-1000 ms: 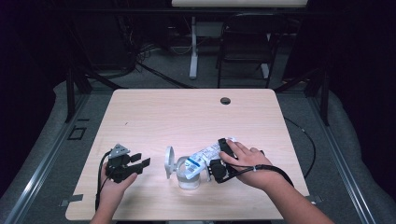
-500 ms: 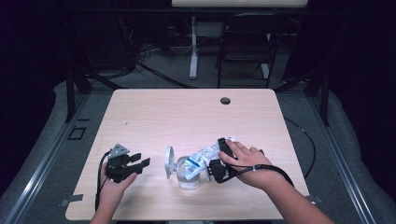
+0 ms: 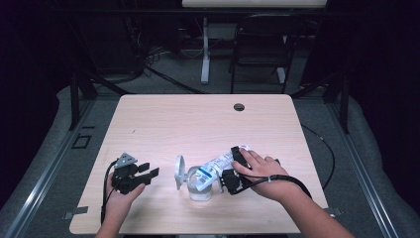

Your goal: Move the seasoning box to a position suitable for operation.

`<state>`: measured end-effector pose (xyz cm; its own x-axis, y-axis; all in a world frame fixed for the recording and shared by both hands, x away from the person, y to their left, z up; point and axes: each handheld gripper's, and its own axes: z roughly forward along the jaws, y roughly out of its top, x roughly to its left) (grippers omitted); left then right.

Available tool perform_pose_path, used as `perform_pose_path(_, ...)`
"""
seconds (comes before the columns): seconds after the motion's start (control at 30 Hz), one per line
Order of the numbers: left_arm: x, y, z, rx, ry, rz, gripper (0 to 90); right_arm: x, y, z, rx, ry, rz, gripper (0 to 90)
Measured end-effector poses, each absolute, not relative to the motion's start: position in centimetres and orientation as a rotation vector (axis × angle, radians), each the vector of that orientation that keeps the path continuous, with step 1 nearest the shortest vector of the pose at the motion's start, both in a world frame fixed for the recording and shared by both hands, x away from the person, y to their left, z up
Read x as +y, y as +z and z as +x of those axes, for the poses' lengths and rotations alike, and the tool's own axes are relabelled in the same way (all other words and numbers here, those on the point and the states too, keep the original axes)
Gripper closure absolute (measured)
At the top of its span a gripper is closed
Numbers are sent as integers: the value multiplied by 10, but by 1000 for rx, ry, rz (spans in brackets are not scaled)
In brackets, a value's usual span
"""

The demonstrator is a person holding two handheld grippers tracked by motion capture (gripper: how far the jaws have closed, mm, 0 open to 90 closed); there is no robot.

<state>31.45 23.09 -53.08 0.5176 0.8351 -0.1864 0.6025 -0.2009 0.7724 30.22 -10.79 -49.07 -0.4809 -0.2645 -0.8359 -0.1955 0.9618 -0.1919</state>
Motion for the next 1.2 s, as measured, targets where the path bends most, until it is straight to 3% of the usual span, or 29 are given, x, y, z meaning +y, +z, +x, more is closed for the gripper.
perform_pose_path(1.2, 232, -531, 315, 1182, 346, 1911, 520, -106, -490, 301, 2070, -106, -344, 426)
